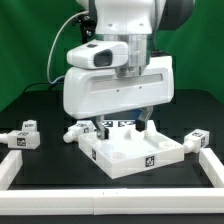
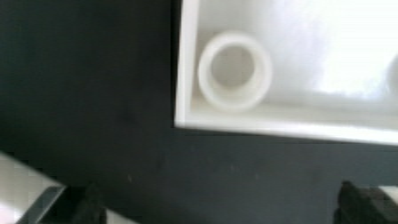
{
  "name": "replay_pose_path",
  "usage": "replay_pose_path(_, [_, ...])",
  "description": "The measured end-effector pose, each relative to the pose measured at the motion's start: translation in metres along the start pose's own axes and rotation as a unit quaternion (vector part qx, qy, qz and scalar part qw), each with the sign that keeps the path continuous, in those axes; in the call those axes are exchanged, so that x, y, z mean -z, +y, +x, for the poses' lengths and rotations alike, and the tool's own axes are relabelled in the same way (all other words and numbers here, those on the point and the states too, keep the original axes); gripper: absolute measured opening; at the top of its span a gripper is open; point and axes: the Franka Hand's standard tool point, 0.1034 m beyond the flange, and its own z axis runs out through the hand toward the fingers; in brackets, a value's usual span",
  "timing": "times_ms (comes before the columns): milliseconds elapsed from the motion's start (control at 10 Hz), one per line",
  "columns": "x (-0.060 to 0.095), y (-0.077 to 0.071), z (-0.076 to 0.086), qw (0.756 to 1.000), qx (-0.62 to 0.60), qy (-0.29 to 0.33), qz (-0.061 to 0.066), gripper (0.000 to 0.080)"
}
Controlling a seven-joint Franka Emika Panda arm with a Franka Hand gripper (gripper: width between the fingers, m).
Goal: Assemble one leg
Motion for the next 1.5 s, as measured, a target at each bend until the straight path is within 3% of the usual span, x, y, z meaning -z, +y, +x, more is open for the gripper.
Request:
replay_pose_path(500, [-0.003,0.001,-0.004,1.0,-0.007,-0.005,0.004,0.065])
replay_pose_path(600, [-0.011,0.003,-0.01,1.0,-0.013,-0.012,0.007,0.065])
replay_pose_path(900, [-0.046,0.013,-0.033,0.999,0.033,0.001,-0.002,0.065])
replay_pose_path(1000, [-0.049,0.019,-0.036,1.0,0.028,0.001,0.0,0.065])
replay_pose_path(1200, [-0.064,0.013,-0.042,1.0,0.029,-0.003,0.003,0.065])
replay_pose_path(1500, [-0.069,0.012,-0.043,1.0,0.03,-0.003,0.003,0.065])
